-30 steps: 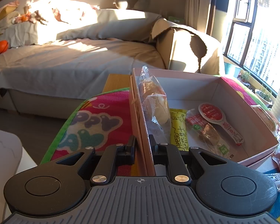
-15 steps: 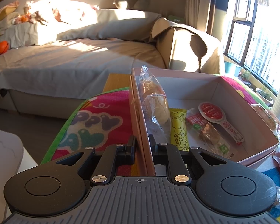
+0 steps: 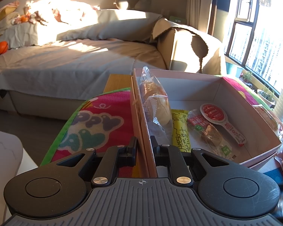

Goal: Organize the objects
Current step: 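Grasp the clear barcoded biscuit packet with the right tool, then lower the biscuit packet into the pink box and open the right tool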

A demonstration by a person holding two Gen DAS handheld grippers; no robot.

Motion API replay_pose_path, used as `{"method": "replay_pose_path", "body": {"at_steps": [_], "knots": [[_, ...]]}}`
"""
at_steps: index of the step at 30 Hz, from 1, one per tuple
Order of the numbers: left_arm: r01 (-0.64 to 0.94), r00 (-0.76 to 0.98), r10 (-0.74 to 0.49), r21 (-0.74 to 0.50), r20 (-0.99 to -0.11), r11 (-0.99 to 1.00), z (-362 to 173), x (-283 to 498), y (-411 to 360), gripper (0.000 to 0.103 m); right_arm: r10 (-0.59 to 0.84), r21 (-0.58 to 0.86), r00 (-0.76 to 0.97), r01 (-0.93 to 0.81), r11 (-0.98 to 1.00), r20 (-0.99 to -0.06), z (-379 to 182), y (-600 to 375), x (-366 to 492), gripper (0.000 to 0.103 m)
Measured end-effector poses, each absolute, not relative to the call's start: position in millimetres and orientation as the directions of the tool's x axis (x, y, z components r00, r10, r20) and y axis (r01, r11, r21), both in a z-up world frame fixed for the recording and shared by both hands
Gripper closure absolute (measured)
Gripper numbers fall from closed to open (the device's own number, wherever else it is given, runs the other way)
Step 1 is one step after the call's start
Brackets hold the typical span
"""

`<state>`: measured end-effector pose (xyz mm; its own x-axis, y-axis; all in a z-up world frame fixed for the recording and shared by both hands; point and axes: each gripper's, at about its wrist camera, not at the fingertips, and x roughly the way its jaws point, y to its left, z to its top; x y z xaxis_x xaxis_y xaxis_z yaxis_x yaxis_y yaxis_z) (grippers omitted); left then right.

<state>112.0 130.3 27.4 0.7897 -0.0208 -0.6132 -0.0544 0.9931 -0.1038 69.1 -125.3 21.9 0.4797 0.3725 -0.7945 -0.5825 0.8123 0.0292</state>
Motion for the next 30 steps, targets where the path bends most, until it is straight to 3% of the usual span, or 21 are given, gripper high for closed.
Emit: {"method": "replay_pose_path", "body": {"at_steps": [3, 11, 17, 23, 30], "knots": [[-0.056, 0.789, -0.018, -0.101, -0.614, 0.993, 27, 112, 130, 0.087, 0.387, 0.037, 0.432, -0.627, 0.778, -0.814, 29, -118, 47, 0.066], [-0.056, 0.790, -0.018, -0.102, -0.613, 0.993, 27, 111, 129, 0.087, 0.483, 0.075, 0.426, -0.686, 0.724, -0.765, 82, -103, 12, 0.067], [-0.063, 0.790, -0.019, -0.112, -0.612, 0.992, 27, 111, 129, 0.087, 0.542, 0.064, 0.574, -0.648, 0.759, -0.614, 151, -102, 27, 0.067], [-0.064, 0.790, -0.018, -0.111, -0.613, 0.992, 27, 110, 128, 0.087, 0.529, 0.068, 0.676, -0.583, 0.810, -0.513, 176, -90, 59, 0.067], [-0.060, 0.790, -0.019, -0.108, -0.613, 0.992, 28, 109, 127, 0.087, 0.466, 0.097, 0.691, -0.502, 0.859, -0.552, 162, -70, 115, 0.067]]}}
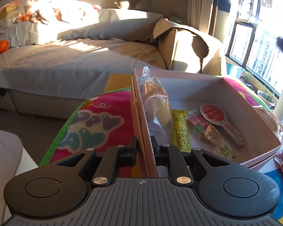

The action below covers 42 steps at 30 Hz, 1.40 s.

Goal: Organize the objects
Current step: 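Lower the biscuit packet into the pink box and open the right tool, then move the right tool over the round bread bun packet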

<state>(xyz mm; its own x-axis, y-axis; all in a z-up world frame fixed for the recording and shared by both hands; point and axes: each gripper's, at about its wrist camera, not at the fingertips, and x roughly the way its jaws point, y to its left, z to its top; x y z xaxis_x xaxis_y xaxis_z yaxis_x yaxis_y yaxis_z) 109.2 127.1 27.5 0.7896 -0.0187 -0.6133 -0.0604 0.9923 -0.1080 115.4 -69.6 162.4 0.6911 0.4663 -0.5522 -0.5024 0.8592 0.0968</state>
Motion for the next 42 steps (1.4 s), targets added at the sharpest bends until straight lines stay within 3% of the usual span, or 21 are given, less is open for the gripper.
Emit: {"method": "replay_pose_path", "body": {"at_steps": [6, 13, 29, 33, 37, 42], "knots": [[-0.059, 0.790, -0.023, -0.113, -0.612, 0.992, 28, 109, 128, 0.087, 0.426, 0.141, 0.654, -0.442, 0.886, -0.625, 129, -58, 144, 0.067], [-0.057, 0.791, -0.029, -0.120, -0.611, 0.991, 28, 109, 129, 0.086, 0.420, 0.135, 0.645, -0.443, 0.886, -0.639, 117, -51, 149, 0.066], [-0.056, 0.791, -0.028, -0.118, -0.612, 0.991, 28, 110, 129, 0.086, 0.382, 0.105, 0.674, -0.414, 0.904, -0.632, 115, -79, 136, 0.049], [-0.052, 0.791, -0.032, -0.120, -0.612, 0.991, 28, 110, 130, 0.086, 0.287, -0.009, 0.722, -0.377, 0.926, -0.630, 115, -103, 116, 0.040], [-0.047, 0.792, -0.039, -0.125, -0.609, 0.991, 28, 109, 132, 0.086, 0.145, -0.169, 0.777, -0.308, 0.936, -0.612, 112, -142, 84, 0.022], [-0.052, 0.791, -0.037, -0.128, -0.611, 0.990, 28, 108, 131, 0.086, -0.039, -0.206, 0.756, -0.128, 0.970, -0.654, 98, -206, 56, 0.016]]}}
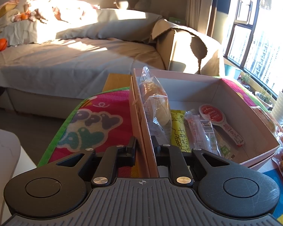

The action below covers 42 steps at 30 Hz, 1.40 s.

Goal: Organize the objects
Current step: 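Move the right tool over the round bread bun packet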

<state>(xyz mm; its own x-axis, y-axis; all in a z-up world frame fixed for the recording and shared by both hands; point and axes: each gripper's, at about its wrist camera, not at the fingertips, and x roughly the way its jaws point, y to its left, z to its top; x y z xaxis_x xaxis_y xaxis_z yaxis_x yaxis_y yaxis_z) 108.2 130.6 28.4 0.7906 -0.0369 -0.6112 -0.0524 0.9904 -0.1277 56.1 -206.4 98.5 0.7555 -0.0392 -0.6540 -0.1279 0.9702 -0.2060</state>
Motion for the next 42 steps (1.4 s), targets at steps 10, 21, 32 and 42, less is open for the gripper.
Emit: {"method": "replay_pose_path", "body": {"at_steps": [10, 21, 32, 42], "knots": [[-0.053, 0.789, -0.034, -0.124, -0.614, 0.991, 30, 108, 129, 0.086, -0.139, -0.002, 0.636, 0.211, 0.978, -0.759, 50, -295, 31, 0.008], [-0.046, 0.786, -0.036, -0.117, -0.617, 0.992, 29, 109, 131, 0.086, 0.023, 0.195, 0.650, 0.194, 0.961, -0.760, 34, -278, 31, 0.016], [-0.051, 0.787, -0.037, -0.124, -0.616, 0.991, 30, 108, 130, 0.086, 0.134, 0.165, 0.617, -0.007, 0.986, -0.775, 28, -228, 35, 0.017], [-0.049, 0.787, -0.036, -0.121, -0.616, 0.991, 28, 108, 132, 0.086, 0.062, 0.042, 0.707, -0.046, 0.998, -0.705, 60, -228, 14, 0.015]]}}
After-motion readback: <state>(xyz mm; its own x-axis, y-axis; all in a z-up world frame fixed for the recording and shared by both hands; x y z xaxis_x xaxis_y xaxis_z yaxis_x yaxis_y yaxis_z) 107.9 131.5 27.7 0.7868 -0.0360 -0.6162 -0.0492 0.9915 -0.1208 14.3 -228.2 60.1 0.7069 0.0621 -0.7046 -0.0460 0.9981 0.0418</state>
